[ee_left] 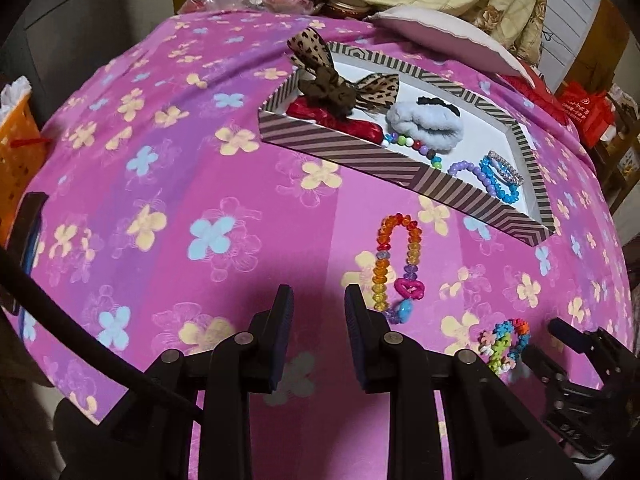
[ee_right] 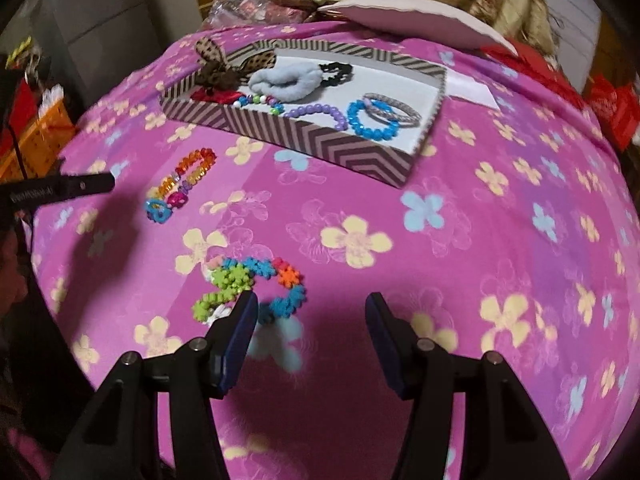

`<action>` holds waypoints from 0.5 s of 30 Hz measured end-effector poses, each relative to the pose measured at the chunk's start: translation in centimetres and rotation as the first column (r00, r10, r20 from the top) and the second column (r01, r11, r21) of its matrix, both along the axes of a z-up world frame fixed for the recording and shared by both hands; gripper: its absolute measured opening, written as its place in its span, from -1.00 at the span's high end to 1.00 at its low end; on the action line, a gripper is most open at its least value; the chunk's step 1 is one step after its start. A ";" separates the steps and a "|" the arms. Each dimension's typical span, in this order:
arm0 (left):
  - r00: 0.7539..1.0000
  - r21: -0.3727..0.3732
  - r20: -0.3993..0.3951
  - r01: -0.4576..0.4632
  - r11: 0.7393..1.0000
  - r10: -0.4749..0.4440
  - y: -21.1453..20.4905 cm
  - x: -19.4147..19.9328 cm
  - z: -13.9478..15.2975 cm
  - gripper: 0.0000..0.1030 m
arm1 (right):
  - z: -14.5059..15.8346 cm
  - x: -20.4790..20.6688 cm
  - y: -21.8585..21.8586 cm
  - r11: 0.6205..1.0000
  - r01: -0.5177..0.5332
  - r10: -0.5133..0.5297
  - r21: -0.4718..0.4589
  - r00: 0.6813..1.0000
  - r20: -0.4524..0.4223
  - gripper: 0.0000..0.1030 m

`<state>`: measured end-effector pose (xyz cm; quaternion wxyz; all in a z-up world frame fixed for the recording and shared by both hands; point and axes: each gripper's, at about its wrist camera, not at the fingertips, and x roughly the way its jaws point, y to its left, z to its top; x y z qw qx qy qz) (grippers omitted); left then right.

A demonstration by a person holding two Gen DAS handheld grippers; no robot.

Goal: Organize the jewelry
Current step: 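Move both tools back over the rainbow bead bracelet and green flower bracelet, then grasp the rainbow heart bracelet with the left tool while the right tool grasps the green flower bracelet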

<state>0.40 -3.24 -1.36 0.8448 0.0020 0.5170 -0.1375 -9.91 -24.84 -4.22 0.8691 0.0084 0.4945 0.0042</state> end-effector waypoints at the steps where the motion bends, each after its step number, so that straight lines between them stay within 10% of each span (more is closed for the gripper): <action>1: 1.000 -0.002 -0.006 0.003 1.000 -0.003 -0.2 0.2 -0.1 0.07 | -0.1 0.2 0.1 1.000 -0.002 0.002 -0.006 1.000 0.000 -0.07; 15: 0.995 -0.041 -0.078 0.058 0.997 -0.061 -3.9 2.4 -0.9 0.05 | -0.7 0.8 -0.2 1.000 -0.020 0.021 -0.016 1.000 0.023 0.11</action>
